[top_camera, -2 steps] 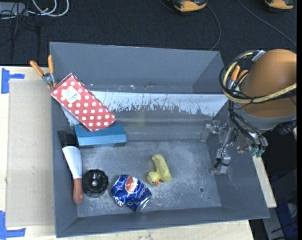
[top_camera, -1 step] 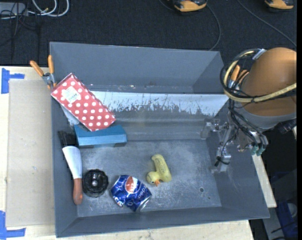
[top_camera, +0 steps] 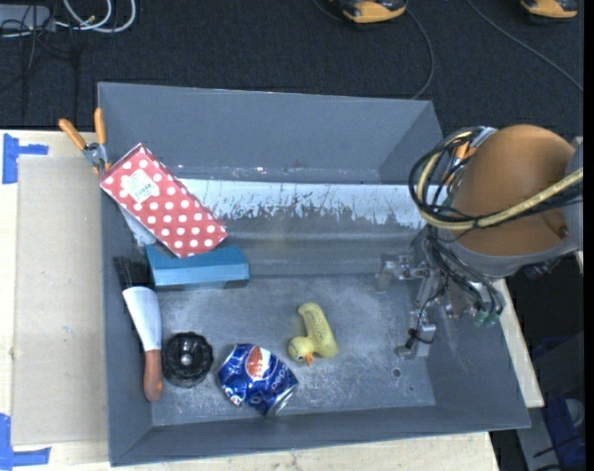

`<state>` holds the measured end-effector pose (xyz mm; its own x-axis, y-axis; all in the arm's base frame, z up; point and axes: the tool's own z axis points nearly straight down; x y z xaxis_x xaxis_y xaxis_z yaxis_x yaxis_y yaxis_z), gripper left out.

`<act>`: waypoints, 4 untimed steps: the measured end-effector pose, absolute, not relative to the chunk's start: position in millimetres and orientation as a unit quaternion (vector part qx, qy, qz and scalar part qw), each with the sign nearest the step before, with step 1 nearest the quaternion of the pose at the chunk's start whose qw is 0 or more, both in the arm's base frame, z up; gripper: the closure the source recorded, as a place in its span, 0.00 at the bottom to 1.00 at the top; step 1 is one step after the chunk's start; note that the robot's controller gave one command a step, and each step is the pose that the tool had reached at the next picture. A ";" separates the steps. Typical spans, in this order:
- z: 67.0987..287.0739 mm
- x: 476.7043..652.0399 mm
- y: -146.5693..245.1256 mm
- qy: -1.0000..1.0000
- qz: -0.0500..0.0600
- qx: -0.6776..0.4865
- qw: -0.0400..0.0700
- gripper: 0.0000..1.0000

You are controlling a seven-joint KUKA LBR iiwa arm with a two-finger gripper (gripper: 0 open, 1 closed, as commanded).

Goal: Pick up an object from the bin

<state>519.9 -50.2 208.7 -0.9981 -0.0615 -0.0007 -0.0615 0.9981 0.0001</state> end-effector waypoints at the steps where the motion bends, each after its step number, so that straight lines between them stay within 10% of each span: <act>1: 163.3 508.1 -38.0 1.000 0.001 -0.023 -0.001 0.00; 3: 107.5 549.4 14.1 1.000 0.001 -0.027 0.003 0.00; 4: 70.2 511.5 59.3 0.998 -0.001 -0.058 -0.001 1.00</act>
Offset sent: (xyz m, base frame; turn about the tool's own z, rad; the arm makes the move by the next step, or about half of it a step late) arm 0.0509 0.0766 -0.0846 0.0286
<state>511.5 59.3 70.2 -0.9932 -0.1162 0.0019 -0.1162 0.9932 -0.0024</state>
